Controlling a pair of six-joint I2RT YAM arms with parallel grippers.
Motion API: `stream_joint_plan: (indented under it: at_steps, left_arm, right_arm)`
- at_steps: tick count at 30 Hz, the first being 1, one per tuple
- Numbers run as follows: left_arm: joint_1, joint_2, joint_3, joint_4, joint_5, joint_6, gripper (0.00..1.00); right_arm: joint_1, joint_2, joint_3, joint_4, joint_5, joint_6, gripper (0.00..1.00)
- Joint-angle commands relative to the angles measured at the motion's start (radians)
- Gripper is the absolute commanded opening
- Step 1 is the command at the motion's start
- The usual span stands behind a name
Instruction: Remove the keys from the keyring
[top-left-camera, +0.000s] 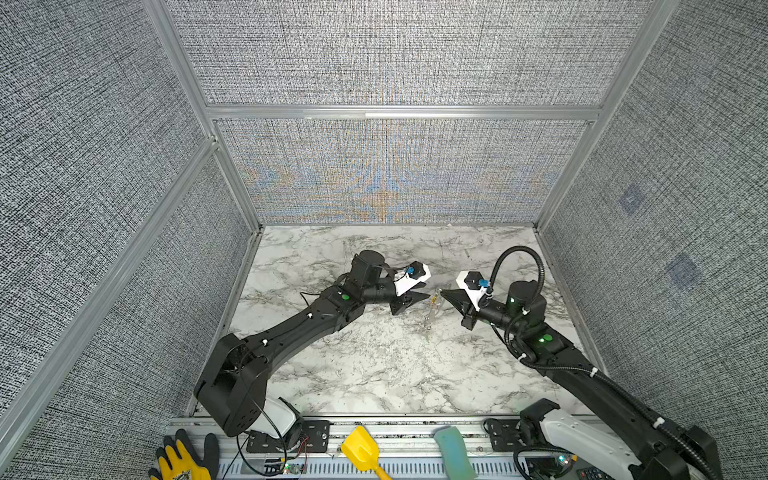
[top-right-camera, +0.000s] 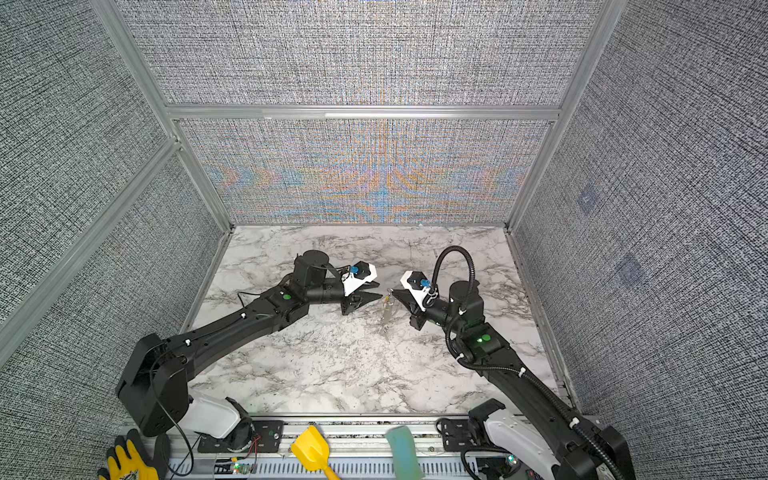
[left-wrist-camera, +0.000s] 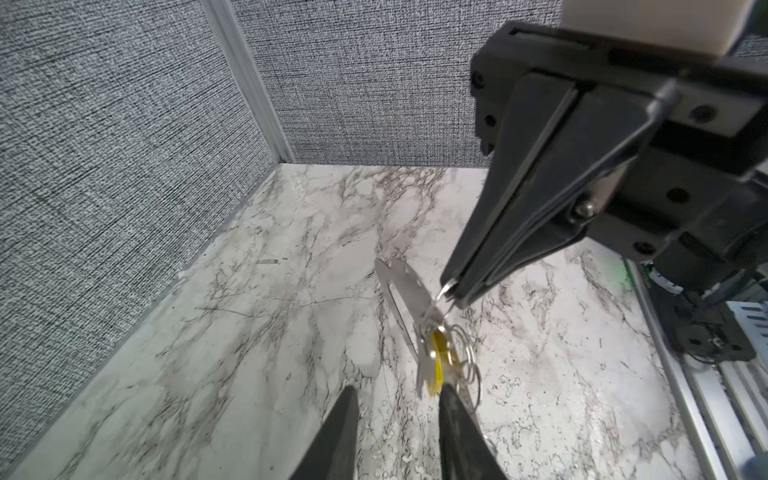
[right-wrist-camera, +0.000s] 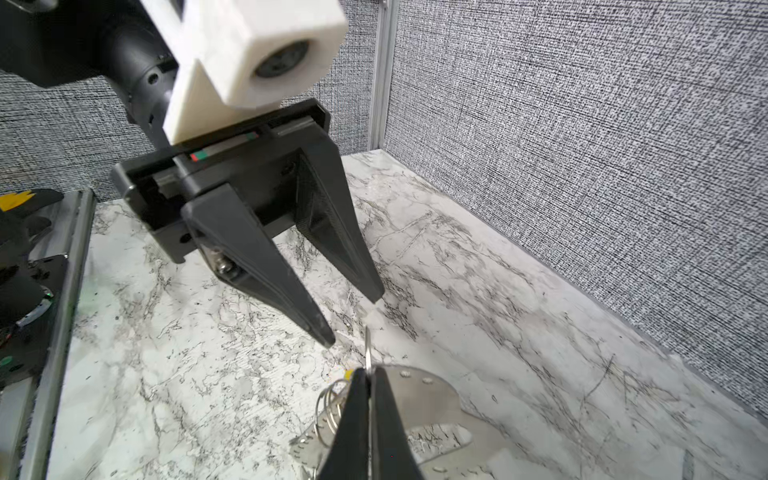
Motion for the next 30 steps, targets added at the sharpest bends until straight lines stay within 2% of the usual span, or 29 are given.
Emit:
stream_joint_plan:
  at_steps: [1,5,18,23,30]
  left_arm:
    - [0.0,0.004,0.001,0.046,-0.053,-0.001,0.35]
    - [0.001,0.014,-0.004,0.06,-0.066,-0.005,0.35]
    - [-0.001,0.031,-0.002,0.097,0.035,-0.019,0.33]
    - [0.0,0.033,0.0,0.085,0.057,-0.014,0.31]
    - [-0.001,0.016,-0.024,0.091,0.067,-0.027,0.31]
  right_arm:
    - [0.022,-0.008,0.019,-0.033,0.1,0.033,0.0]
    - [0.051,-0.012,0.027,-0.065,0.157,0.049,0.0]
    - [0.068,0.009,0.037,-0.075,0.182,0.039,0.0]
    - [0.068,0.008,0.018,-0.035,0.149,0.024,0.0]
    - [0.066,0.009,-0.057,0.126,0.073,-0.007,0.0]
